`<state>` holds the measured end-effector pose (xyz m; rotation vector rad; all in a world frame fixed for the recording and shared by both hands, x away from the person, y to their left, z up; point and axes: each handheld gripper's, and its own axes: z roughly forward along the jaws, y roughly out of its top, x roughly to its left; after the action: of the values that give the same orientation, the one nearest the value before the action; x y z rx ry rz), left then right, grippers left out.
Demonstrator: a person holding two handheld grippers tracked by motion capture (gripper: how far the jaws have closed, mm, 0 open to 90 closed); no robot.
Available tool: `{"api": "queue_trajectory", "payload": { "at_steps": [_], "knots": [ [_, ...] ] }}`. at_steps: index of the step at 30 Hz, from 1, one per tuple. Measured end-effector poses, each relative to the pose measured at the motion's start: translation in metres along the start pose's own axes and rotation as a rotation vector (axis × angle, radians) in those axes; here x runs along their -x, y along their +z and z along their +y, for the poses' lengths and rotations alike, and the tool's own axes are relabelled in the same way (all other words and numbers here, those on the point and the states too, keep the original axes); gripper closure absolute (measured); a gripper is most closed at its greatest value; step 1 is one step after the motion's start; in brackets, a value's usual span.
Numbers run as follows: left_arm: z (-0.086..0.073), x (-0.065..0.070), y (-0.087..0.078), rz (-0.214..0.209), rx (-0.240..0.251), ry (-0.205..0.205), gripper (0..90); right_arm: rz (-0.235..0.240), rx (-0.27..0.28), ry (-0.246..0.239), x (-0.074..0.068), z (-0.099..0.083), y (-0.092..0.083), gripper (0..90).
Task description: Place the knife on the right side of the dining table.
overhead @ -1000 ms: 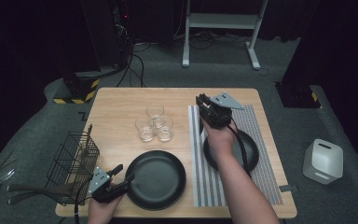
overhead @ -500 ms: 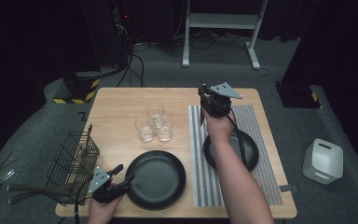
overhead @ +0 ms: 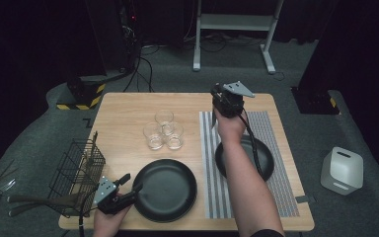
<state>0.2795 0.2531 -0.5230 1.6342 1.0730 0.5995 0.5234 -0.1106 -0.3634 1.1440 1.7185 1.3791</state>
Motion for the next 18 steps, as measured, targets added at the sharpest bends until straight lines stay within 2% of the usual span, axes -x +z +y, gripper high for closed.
{"api": "queue_trajectory", "payload": {
  "at_steps": [13, 18],
  "knots": [
    [0.0, 0.001, 0.0, -0.014, -0.006, 0.004, 38.8, -0.011, -0.05, -0.021, -0.002, -0.015, 0.011, 74.0],
    [0.0, 0.001, 0.0, -0.013, -0.009, 0.002, 38.8, -0.009, -0.043, -0.006, 0.0, -0.018, 0.011, 74.1]
  ]
}}
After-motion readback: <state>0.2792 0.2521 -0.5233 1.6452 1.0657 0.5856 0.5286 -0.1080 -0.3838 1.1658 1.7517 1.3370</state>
